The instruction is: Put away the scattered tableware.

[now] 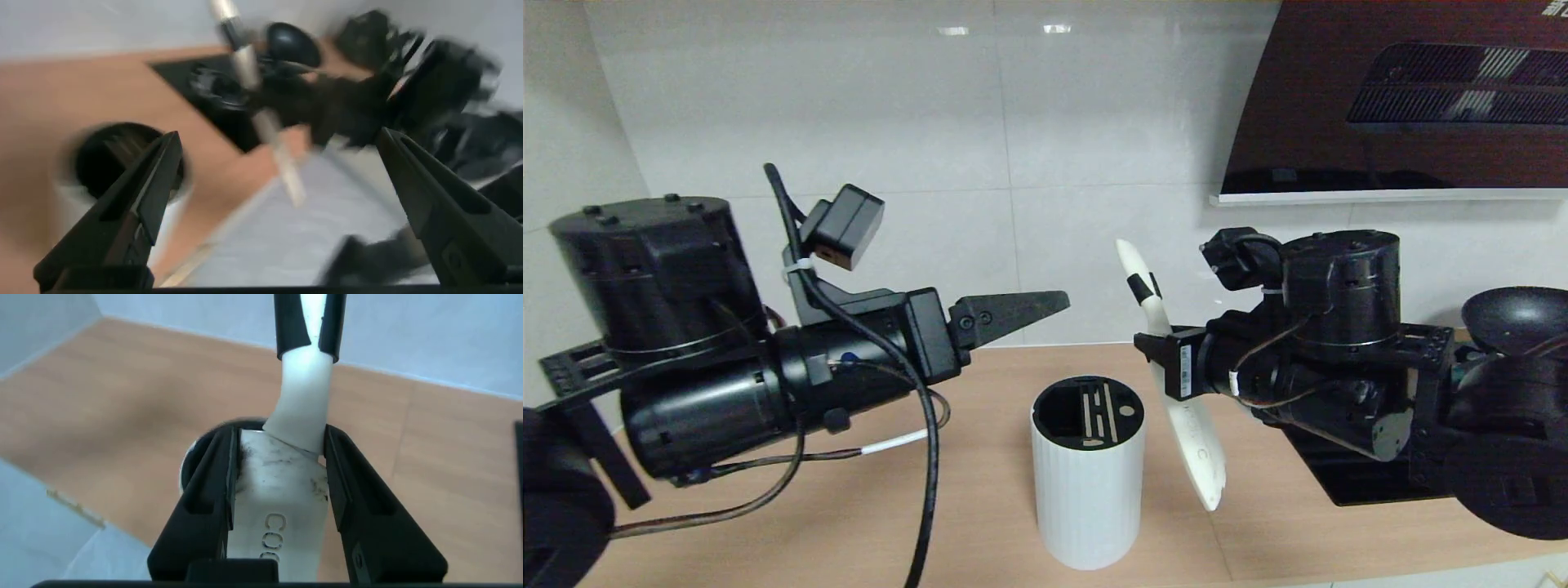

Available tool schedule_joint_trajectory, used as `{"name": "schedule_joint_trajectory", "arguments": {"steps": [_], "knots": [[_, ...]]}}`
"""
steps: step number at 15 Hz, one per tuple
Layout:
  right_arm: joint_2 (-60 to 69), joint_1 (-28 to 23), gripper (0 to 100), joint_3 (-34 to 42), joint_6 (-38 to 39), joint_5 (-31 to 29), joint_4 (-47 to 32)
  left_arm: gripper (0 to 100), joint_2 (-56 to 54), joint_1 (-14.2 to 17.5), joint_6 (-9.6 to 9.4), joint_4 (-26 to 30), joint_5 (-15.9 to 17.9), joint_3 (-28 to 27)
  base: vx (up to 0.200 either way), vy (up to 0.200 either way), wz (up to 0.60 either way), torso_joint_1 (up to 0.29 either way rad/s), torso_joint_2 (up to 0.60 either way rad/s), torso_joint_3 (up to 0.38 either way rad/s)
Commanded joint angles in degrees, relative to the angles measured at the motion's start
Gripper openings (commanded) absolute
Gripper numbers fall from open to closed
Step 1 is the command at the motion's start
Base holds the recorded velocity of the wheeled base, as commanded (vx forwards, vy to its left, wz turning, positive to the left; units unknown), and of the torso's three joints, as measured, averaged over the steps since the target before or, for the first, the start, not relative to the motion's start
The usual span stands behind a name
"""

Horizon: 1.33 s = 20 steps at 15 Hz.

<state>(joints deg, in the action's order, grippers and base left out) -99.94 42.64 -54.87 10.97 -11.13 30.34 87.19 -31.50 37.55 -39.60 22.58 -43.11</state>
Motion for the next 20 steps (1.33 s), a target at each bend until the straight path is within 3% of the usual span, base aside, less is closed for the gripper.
{"name": "schedule_joint_trajectory", "arguments": {"steps": [1,2,8,14,20], "knots": [[-0.7,2.3,0,0.7,0.1,-0.1,0.9,100,5.6,-0.8,2.79,-2.9,-0.1,0.3,0.000,0.000,0.00,0.000,0.00,0.000],[-0.7,3.1,0,1.2,0.1,-0.1,1.6,100,5.6,-0.9,3.59,-3.6,0.0,0.8,0.000,0.000,0.00,0.000,0.00,0.000],[0.0,9.7,0,3.0,2.1,-0.2,4.7,100,8.2,-2.6,3.76,-7.5,-0.6,1.0,0.000,0.000,0.00,0.000,0.00,0.000],[0.0,12.6,0,3.7,3.0,-0.1,5.0,100,9.1,-2.6,3.59,-11.3,-1.2,2.2,0.000,0.000,0.00,0.000,0.00,0.000],[1.8,15.5,0,5.7,2.7,-0.1,7.7,100,9.8,-2.6,3.50,-11.4,-1.6,2.2,0.000,0.000,0.00,0.000,0.00,0.000]]}}
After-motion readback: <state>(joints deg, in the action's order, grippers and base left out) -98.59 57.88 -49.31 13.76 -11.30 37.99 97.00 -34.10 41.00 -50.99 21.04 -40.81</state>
